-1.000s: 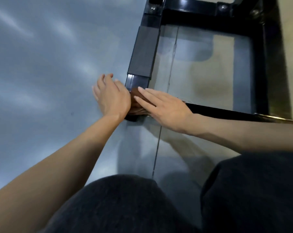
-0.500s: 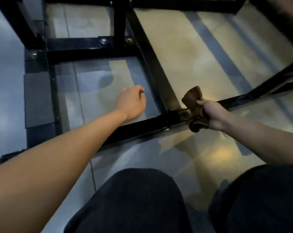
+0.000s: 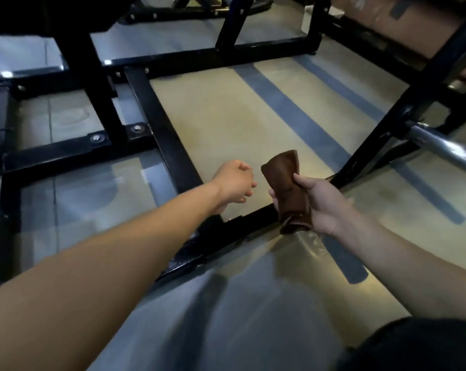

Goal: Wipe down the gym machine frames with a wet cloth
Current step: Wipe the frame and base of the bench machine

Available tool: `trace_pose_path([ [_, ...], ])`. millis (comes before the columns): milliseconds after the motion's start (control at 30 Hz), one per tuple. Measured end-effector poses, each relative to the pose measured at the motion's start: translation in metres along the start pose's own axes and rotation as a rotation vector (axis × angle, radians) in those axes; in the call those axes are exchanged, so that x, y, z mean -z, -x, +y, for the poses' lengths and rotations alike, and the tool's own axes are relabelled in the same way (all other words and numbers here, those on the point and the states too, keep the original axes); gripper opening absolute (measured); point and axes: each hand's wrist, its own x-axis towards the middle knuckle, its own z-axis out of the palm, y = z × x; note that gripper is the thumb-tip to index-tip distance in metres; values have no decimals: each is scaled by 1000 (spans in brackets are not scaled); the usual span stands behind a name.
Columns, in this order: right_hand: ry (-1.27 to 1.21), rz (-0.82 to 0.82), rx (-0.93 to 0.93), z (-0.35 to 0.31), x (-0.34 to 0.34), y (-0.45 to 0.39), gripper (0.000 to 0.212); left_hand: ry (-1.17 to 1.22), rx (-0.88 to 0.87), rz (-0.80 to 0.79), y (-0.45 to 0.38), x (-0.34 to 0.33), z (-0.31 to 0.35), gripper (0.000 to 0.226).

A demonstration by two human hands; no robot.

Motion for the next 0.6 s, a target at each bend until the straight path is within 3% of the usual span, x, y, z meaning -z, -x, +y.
trace_pose_path([
  [267,96,-57,72,-82,22,-56,45,-46,-100,119,-53,-81,56,21],
  [333,74,-72,89,-111,22,-66,37,-61,-103,77,-63,-100,76,32],
  [400,-4,-92,92,-139,26,-76,33,7,-69,9,-75,-116,95,35],
  [500,-78,-212,92,-163,47,-82,35,158,-20,46,-95,-130,117,35],
  [600,-110,-298,99,-169,73,-96,32,1,-15,98,-109,-139,135,25],
])
